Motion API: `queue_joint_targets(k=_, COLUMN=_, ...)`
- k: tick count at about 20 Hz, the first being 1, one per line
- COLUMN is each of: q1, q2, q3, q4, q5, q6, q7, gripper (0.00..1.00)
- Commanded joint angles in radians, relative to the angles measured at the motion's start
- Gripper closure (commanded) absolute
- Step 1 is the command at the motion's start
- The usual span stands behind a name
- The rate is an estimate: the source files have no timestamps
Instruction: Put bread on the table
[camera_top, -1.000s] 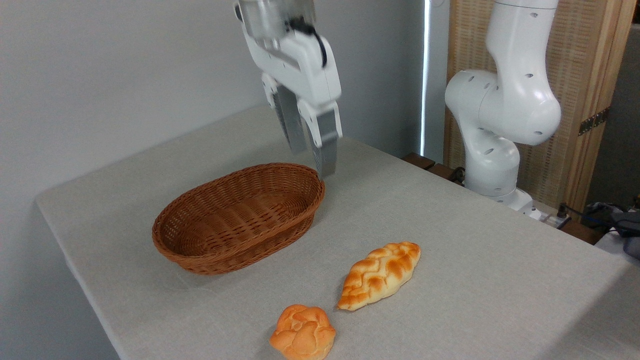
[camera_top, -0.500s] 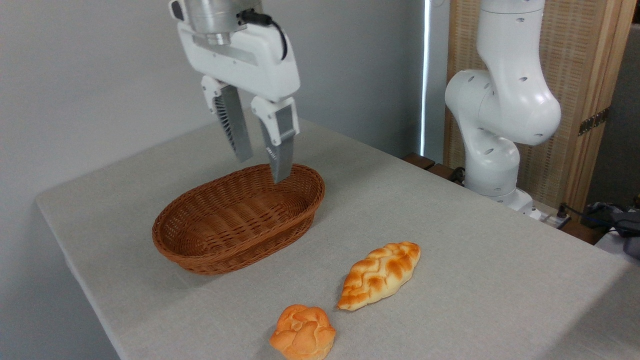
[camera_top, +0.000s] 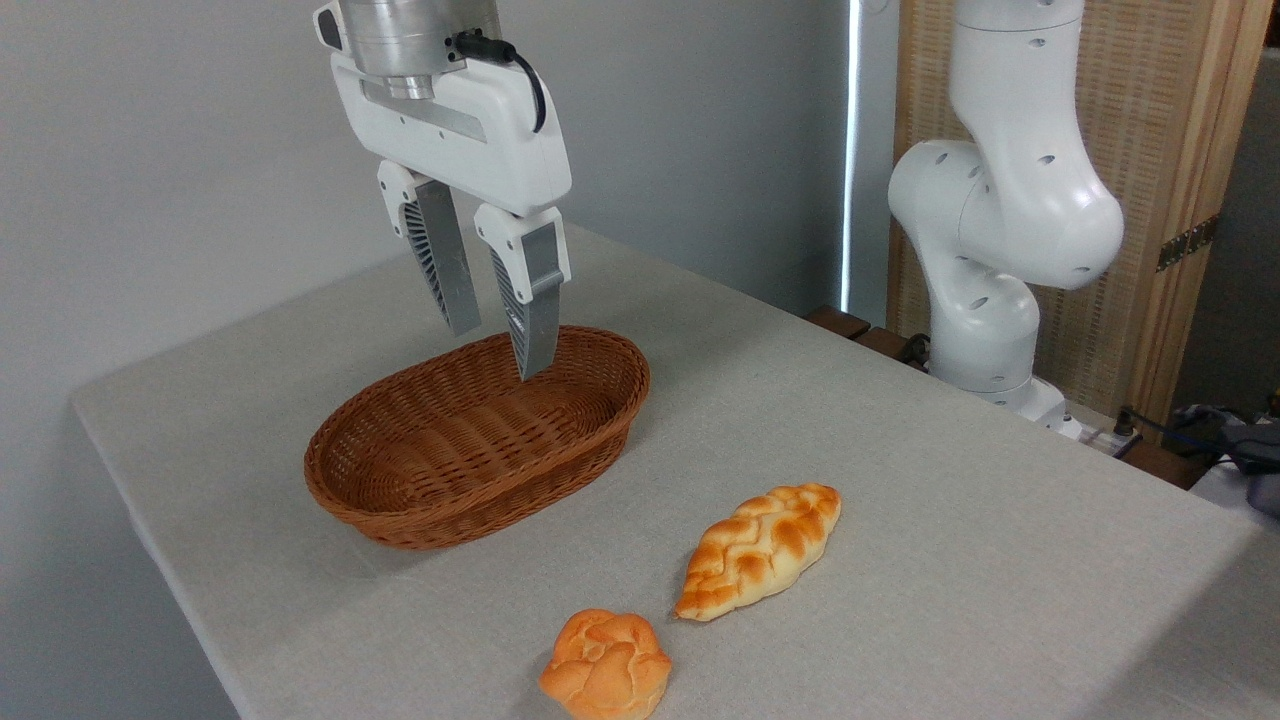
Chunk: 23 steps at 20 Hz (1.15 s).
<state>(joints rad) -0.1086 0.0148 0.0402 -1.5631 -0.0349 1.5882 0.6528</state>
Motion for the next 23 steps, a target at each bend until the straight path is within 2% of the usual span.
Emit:
queue_joint_targets(k=1, q1=0.05, q2=-0.01, q3=-0.049, q4=-0.003, q5=0.003, q6=0.003, q7=-0.004, gripper=0.0)
queue_joint_targets(k=4, q1=0.05, q2=-0.025, q3=-0.048, q4=-0.021, q5=0.013, q6=0.001, q7=0.051, gripper=0.0)
queue_joint_targets(k=23, q1=0.052, q2=-0.042, q3=-0.037, q4=-0.025, q5=0.007, q6=-0.007, q7=0.048, gripper=0.0)
